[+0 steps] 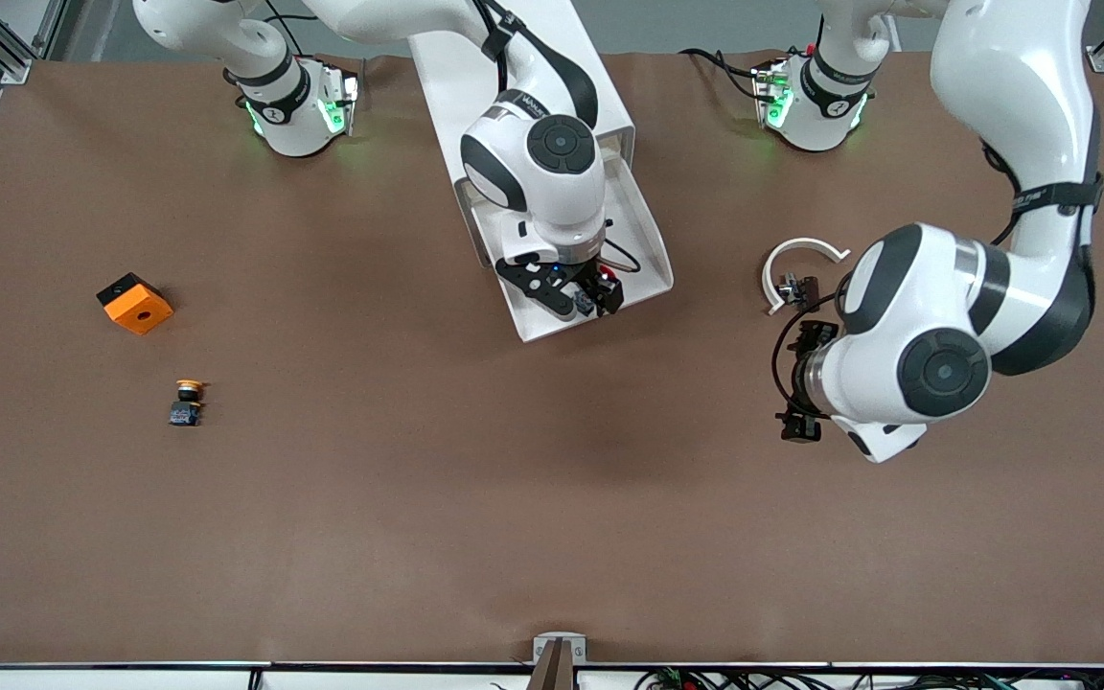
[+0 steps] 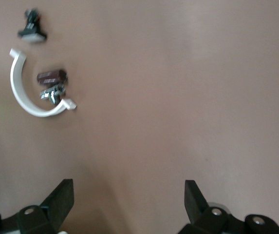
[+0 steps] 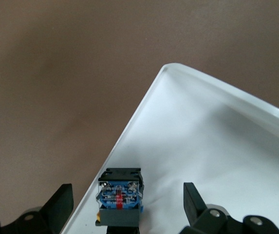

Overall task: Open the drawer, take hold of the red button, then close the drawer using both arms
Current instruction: 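Lift the red button out with the right gripper while the left gripper reaches the drawer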

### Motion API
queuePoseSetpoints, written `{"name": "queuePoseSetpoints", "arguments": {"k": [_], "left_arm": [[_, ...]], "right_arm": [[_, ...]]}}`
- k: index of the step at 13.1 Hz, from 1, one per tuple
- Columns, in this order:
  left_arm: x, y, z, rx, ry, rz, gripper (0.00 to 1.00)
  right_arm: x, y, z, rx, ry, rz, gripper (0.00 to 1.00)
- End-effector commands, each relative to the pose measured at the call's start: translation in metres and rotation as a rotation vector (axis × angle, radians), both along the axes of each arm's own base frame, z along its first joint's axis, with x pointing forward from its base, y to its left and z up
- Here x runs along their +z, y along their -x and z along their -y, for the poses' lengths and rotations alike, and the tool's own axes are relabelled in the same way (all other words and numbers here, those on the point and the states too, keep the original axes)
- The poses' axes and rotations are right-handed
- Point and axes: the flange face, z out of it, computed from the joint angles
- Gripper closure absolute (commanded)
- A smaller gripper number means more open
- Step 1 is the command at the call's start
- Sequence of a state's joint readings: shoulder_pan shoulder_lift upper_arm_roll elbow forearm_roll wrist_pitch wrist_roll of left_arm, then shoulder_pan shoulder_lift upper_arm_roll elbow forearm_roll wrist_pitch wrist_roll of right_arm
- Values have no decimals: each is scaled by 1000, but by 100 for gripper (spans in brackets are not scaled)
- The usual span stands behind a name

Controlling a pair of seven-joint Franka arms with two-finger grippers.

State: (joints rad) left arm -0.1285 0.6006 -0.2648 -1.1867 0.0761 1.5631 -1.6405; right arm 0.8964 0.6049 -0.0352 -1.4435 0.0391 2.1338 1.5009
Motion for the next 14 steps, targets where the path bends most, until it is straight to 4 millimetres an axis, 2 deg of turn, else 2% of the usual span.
{"name": "queuePoseSetpoints", "arguments": {"k": [1, 3, 5, 8, 10, 11, 13, 14], "left_arm": [[52, 11, -13, -248, 44, 68, 0], [67, 11, -27, -330, 78, 86, 0], [74, 15, -29, -473, 101, 93, 0], [67, 24, -28, -716, 134, 66, 0], [60, 31, -26, -841, 150, 74, 0], [50, 36, -24, -870, 149, 80, 0], [18, 52, -14, -905, 142, 105, 0], [-2, 66, -2, -932, 142, 130, 0]], "right_arm": [[-4, -1, -10, 24, -4, 24, 0], [-8, -1, -10, 28, -1, 22, 0], [-8, 1, -12, 31, 0, 21, 3], [-9, 1, -12, 31, 1, 19, 52], [-12, 1, -12, 32, 4, 16, 90], [-11, 2, -12, 34, 4, 18, 100], [-1, -5, -11, 28, -7, 24, 100], [4, -10, -8, 31, -14, 27, 100]]}}
